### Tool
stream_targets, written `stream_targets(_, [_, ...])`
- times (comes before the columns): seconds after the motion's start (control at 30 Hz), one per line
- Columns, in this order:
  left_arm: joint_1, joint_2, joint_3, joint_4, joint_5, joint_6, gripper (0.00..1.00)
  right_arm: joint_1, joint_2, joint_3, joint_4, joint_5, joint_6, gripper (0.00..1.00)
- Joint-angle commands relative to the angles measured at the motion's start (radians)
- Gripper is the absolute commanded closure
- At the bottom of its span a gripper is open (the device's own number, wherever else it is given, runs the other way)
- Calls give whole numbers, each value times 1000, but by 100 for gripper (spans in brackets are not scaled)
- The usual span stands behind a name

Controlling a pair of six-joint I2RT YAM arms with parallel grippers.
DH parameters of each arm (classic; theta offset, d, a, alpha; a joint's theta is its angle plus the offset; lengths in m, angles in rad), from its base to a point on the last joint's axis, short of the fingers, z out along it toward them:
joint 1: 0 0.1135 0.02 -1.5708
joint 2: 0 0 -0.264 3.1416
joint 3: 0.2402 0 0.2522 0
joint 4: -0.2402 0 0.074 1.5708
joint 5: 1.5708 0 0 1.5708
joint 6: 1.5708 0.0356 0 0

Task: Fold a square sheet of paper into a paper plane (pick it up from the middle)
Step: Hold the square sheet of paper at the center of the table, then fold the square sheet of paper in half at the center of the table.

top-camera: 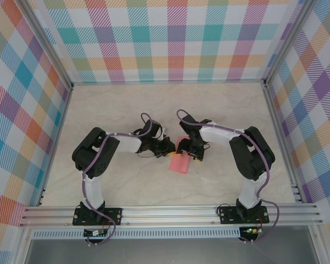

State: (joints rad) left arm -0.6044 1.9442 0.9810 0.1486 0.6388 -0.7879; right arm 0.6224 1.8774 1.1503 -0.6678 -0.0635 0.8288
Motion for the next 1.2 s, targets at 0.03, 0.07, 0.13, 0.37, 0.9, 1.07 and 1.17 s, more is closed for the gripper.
stream_targets(0.03, [-24,29,31,-51,16,33,93,24,177,-92,131,-85,-10,26])
stream_targets(0.07, [-24,31,34,-61,10,38,93,24,177,-92,131,-86,-10,26])
stream_targets(0.13, [-24,30,39,-102,-15,51,93,23,175,-93,131,-84,-11,26])
stream_targets(0.37, [-24,46,40,-227,-98,94,95,22,83,-88,133,-84,0,26])
stream_targets(0.9, [-24,94,48,-294,-152,102,98,8,-291,-144,238,-79,28,46])
stream_targets(1.07, [-24,99,50,-316,-177,89,100,-7,-219,-183,358,-148,53,64])
stream_targets(1.17, [-24,96,52,-341,-200,84,100,-18,-191,-223,439,-196,55,72])
